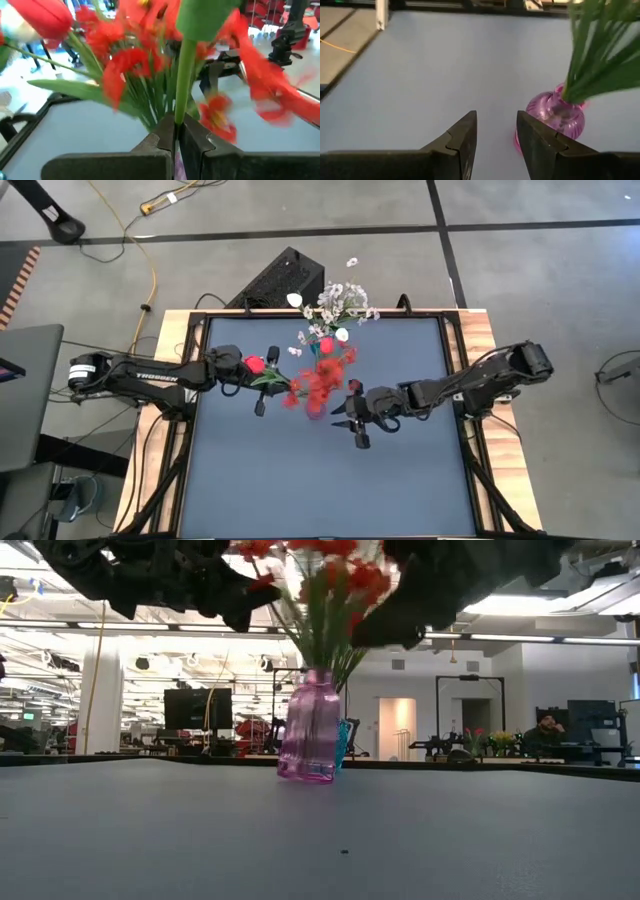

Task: Sort flowers into vase by color
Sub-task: Put the red tulip into the purple vase

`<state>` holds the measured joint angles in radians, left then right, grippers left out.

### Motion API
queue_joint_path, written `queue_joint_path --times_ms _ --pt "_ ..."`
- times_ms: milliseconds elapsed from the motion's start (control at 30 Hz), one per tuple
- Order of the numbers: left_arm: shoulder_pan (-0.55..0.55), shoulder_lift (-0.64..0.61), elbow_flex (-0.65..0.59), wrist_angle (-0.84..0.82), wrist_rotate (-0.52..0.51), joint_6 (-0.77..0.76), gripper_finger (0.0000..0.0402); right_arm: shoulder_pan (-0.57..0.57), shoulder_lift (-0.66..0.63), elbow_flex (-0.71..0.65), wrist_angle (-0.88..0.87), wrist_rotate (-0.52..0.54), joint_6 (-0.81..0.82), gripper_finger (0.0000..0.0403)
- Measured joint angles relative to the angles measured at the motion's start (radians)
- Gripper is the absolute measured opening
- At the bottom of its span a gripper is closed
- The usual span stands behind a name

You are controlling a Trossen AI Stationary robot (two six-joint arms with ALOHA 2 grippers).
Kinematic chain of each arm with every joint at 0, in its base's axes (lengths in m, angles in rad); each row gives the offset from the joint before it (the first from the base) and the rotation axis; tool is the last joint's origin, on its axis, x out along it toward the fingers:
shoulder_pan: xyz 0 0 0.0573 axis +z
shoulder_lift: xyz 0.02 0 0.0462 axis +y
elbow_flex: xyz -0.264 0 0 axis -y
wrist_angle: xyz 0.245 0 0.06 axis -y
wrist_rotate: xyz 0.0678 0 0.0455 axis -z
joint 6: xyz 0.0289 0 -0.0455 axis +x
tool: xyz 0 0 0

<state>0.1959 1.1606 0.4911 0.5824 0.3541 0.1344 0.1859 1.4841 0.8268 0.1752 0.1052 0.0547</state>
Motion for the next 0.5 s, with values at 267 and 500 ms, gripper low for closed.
queue_joint_path --times_ms 267,500 --pt "0.000 0.078 0.122 -0.153 0.031 0.018 0.0000 -0.039 0.091 0.000 0.024 0.004 0.076 0.0164" --pt "0.000 0.060 0.150 -0.245 0.016 0.037 0.0000 -0.050 0.161 -0.001 0.046 0.002 0.087 0.0164"
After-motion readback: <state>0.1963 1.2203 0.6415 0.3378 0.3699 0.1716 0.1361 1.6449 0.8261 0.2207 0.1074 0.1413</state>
